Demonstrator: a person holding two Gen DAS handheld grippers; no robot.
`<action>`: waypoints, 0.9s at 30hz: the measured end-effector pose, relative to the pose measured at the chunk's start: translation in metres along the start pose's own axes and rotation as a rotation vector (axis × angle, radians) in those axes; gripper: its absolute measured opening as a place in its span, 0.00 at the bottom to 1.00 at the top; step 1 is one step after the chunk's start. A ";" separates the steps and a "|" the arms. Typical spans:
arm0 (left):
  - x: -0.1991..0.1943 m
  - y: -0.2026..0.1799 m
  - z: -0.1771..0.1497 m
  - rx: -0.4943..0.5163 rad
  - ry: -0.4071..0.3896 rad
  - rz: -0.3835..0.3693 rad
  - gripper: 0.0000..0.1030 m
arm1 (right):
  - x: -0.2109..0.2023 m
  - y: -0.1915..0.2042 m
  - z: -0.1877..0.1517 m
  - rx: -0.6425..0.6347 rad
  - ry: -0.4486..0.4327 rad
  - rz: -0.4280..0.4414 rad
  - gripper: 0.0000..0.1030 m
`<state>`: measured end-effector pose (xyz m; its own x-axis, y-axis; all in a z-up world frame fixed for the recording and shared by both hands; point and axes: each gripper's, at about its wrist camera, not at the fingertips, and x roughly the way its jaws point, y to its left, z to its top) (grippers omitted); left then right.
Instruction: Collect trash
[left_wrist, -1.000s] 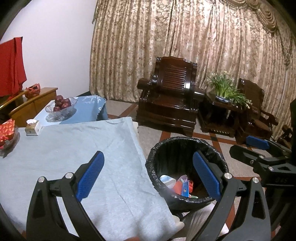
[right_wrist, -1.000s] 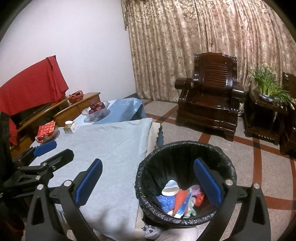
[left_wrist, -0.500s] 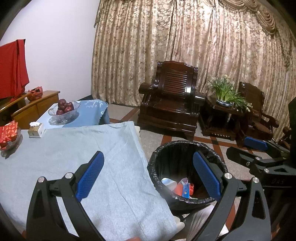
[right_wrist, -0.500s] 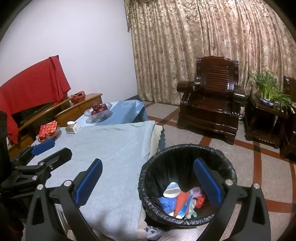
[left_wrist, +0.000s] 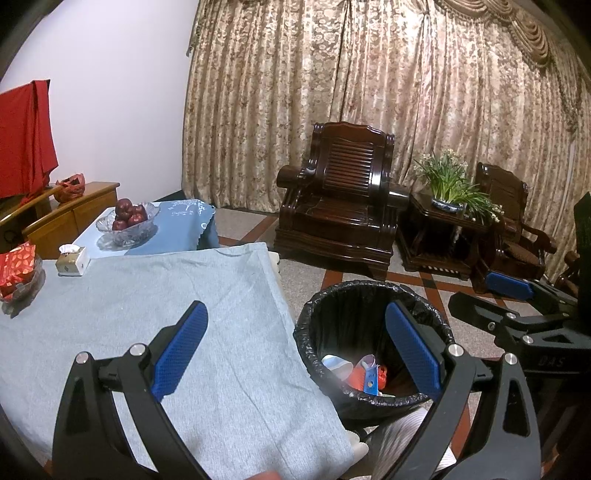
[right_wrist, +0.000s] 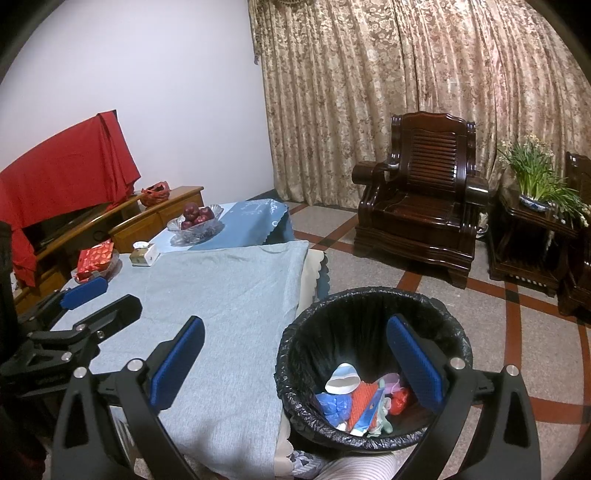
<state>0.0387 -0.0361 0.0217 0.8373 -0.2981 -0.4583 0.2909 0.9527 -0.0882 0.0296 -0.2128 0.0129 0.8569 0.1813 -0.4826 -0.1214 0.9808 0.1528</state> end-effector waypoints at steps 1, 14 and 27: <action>0.000 0.000 0.000 0.000 0.000 0.000 0.92 | 0.000 0.000 0.000 0.001 0.000 0.000 0.94; -0.001 -0.001 0.001 0.001 0.000 0.000 0.92 | -0.003 -0.002 0.001 0.005 0.002 -0.001 0.94; -0.001 -0.001 0.001 0.001 0.000 0.002 0.92 | -0.003 -0.002 0.001 0.003 0.003 -0.002 0.94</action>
<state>0.0380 -0.0367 0.0236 0.8378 -0.2963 -0.4585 0.2899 0.9532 -0.0862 0.0280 -0.2154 0.0150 0.8557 0.1797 -0.4852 -0.1183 0.9809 0.1547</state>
